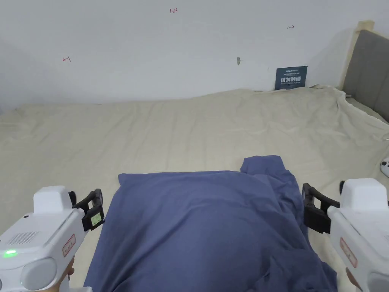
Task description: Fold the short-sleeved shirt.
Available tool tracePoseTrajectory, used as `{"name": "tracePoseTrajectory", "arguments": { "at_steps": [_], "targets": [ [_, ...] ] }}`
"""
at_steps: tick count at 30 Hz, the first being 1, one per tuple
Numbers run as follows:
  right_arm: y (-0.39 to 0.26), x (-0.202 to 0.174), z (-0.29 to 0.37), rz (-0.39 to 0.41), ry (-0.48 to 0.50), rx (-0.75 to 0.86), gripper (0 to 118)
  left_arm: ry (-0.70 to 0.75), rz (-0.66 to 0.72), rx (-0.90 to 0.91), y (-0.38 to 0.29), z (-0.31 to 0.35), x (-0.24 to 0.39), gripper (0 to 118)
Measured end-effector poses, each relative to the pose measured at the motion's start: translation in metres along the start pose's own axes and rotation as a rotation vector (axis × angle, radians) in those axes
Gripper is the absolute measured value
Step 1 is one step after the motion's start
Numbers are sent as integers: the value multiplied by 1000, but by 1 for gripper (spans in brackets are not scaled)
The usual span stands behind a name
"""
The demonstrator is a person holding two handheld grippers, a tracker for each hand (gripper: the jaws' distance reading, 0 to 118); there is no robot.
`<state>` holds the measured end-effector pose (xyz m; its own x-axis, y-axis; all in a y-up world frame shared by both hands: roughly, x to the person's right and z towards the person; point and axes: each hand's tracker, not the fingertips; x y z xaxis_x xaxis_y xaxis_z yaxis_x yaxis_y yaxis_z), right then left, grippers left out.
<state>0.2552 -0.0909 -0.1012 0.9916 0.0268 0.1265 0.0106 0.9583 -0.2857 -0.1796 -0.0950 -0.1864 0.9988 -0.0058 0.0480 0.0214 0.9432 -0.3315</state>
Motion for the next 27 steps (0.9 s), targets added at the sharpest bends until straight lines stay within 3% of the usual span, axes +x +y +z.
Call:
{"name": "tracePoseTrajectory", "arguments": {
  "at_steps": [2,3,4,7,13,18,20,21,23,24,25,27],
  "targets": [
    [-1,-5,-1,6,1,16,36,-16,10,4,-3,-1,1,17],
    [-1,-7,-1,22,-18,27,14,-28,16,4,-4,0,1,4],
    [-3,-9,-1,39,-38,32,0,-43,25,0,-5,1,1,0],
    [-4,-8,-1,-20,11,44,0,-95,44,-46,-8,0,0,0],
    [-3,-8,-1,-6,11,32,0,-87,23,-175,-18,-6,-7,0],
    [-3,0,2,-7,2,31,0,-75,115,-357,-35,-18,-32,0],
    [-4,4,3,-10,0,25,0,-66,179,-435,-50,-24,-44,10],
    [-5,5,3,-10,-2,22,0,-53,208,-470,-57,-25,-49,21],
    [-7,9,3,-9,-8,15,0,-39,273,-500,-76,-29,-62,71],
    [-8,10,3,-10,-10,13,0,-17,285,-530,-83,-31,-66,85],
    [-10,12,3,-13,-10,7,0,11,292,-558,-94,-33,-70,95],
    [-12,13,3,-15,-12,-2,0,33,271,-591,-108,-34,-73,96]
  ]
}}
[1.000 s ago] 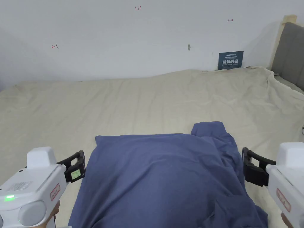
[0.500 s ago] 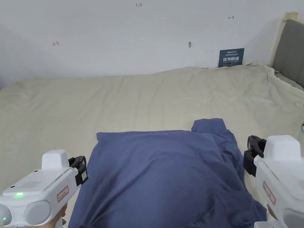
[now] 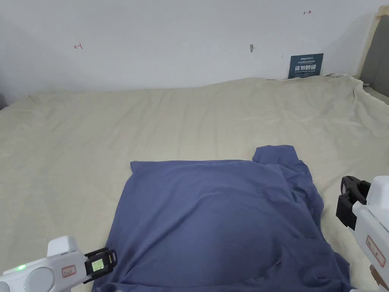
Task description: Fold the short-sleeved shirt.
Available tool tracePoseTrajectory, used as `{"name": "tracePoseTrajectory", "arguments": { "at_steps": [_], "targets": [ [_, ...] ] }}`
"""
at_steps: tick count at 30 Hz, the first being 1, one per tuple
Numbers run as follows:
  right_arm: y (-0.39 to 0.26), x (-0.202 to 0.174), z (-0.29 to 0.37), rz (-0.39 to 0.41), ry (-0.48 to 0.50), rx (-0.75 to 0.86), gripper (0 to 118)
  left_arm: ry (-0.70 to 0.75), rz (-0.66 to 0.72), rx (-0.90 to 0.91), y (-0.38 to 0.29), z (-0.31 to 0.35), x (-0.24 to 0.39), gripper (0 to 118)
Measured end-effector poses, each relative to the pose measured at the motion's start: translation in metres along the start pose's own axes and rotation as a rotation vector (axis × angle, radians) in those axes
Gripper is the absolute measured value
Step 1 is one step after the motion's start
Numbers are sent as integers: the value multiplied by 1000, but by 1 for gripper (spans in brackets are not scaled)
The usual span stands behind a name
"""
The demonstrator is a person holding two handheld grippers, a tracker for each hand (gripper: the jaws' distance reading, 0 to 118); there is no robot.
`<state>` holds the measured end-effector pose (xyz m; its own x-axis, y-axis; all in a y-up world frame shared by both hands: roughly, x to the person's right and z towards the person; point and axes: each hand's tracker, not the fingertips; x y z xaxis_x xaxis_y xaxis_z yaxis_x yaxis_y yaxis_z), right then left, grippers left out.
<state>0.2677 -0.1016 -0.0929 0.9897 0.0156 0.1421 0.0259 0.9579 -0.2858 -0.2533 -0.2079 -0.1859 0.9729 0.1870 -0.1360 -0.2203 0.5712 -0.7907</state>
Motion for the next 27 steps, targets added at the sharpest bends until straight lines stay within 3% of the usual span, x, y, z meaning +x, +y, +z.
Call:
{"name": "tracePoseTrajectory", "arguments": {
  "at_steps": [9,11,12,13,17,25,27],
  "targets": [
    [-17,3,-1,-13,-1,-56,0,101,-60,-112,-35,-31,-5,94],
    [-19,4,-1,-16,-2,-64,0,112,-65,-146,-39,-39,-1,83],
    [-19,3,-1,-16,-2,-67,0,110,-74,-162,-41,-41,1,72],
    [-20,4,-1,-16,-3,-71,0,102,-84,-174,-42,-43,3,49],
    [-23,8,0,-16,-8,-88,0,64,-106,-170,-42,-39,14,11],
    [-55,17,-11,-68,-6,-302,1,-12,-94,-76,-30,-12,10,6],
    [-75,21,-15,-84,-12,-375,15,-28,-91,-58,-26,-3,10,6]
  ]
}}
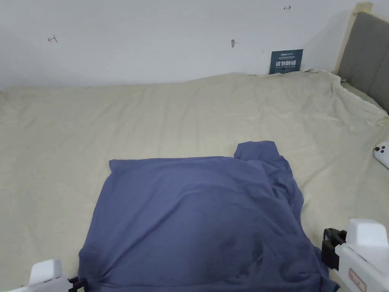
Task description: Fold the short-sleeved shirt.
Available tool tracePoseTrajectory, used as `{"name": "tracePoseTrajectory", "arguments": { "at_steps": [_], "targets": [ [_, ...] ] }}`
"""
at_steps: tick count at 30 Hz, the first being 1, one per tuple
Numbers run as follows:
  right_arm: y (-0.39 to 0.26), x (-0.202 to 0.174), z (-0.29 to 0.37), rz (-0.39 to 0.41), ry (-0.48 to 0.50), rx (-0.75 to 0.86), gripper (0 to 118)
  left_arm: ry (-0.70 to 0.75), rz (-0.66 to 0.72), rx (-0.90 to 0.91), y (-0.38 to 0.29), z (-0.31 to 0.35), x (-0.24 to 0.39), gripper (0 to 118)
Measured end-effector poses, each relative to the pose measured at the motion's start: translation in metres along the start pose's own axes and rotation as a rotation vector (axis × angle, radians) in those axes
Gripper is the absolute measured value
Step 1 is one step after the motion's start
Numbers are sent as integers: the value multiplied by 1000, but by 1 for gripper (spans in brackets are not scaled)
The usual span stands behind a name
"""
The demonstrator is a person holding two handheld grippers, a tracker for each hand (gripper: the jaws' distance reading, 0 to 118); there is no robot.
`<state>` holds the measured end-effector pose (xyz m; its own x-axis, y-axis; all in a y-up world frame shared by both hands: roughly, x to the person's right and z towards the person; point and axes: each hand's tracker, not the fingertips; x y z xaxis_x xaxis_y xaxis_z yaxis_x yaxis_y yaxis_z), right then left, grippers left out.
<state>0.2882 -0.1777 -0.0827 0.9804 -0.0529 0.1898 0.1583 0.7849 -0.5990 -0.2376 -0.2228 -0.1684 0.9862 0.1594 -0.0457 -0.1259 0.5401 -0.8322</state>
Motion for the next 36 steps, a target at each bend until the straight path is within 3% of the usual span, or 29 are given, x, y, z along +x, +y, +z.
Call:
{"name": "tracePoseTrajectory", "arguments": {
  "at_steps": [2,3,4,9,12,14,15,16,17,27,36],
  "targets": [
    [-16,8,-13,-14,-1,-73,62,-6,-1,11,3,5,0,6],
    [-23,10,-19,-17,7,-121,79,-9,-3,15,4,6,0,6],
    [-31,10,-23,-12,10,-154,87,-9,-5,18,5,7,1,6],
    [-60,-1,-34,18,-28,-227,87,-7,-10,19,5,4,4,6],
    [-70,-1,-43,-3,-17,-274,82,-7,-7,18,4,2,4,6],
    [-74,-2,-45,-12,-14,-290,69,-8,-8,17,4,2,4,6],
    [-75,-1,-46,-13,-2,-294,55,-8,-8,18,3,2,4,6],
    [-75,-2,-45,-14,5,-294,28,-8,-7,19,3,2,4,6],
    [-77,2,-47,-1,-6,-287,9,-9,-5,20,3,2,3,6],
    [-24,1,-8,-6,45,-119,8,-35,42,51,22,5,-3,6],
    [48,6,-48,25,69,-10,8,-41,20,144,78,3,11,6]
  ]
}}
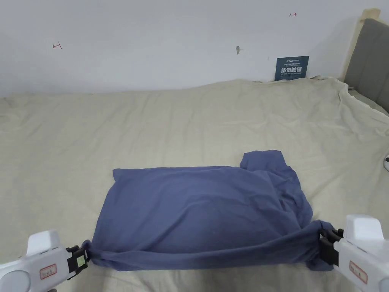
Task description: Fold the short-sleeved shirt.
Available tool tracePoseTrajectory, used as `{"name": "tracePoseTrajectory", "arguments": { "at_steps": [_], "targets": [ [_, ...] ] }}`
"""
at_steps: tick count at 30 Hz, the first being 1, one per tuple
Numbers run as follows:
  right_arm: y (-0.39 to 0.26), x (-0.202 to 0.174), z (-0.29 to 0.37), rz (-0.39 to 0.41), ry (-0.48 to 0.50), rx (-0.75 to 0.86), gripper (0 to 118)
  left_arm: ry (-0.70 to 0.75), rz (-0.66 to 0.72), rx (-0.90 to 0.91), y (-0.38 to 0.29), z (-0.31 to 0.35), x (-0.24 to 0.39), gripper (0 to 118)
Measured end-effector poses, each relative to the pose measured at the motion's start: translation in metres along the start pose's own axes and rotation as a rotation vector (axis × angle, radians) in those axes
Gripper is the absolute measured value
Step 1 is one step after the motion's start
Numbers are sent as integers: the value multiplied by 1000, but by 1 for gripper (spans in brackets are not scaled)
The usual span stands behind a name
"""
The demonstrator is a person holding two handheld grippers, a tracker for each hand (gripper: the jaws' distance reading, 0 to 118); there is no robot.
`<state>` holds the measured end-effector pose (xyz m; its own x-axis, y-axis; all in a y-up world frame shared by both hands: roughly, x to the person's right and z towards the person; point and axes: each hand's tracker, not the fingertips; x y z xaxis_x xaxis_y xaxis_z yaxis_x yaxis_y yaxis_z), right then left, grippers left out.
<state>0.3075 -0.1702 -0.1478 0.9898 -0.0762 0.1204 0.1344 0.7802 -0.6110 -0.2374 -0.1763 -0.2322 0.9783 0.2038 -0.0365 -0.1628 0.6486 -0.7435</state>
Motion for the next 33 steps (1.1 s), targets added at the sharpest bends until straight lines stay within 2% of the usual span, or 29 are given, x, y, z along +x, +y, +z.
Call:
{"name": "tracePoseTrajectory", "arguments": {
  "at_steps": [9,16,21,24,26,27,28,29,33],
  "targets": [
    [38,2,-92,-41,-20,-71,8,36,-29,-9,57,-76,13,6],
    [41,-4,-162,-73,-78,-188,8,89,-75,-85,75,-156,26,6],
    [30,-5,-191,-85,-101,-259,8,135,-110,-149,72,-191,31,6],
    [21,-9,-191,-86,-104,-273,9,140,-101,-143,71,-188,33,8],
    [20,-5,-188,-94,-106,-255,15,132,-91,-142,73,-184,32,22],
    [22,-6,-184,-95,-105,-255,24,111,-69,-143,75,-179,30,36],
    [26,-10,-176,-94,-105,-253,45,111,-39,-142,78,-175,29,61],
    [29,-14,-166,-90,-108,-241,64,112,-16,-139,80,-171,29,76],
    [49,-24,-118,-76,-93,-103,85,68,37,10,88,-129,29,89]
  ]
}}
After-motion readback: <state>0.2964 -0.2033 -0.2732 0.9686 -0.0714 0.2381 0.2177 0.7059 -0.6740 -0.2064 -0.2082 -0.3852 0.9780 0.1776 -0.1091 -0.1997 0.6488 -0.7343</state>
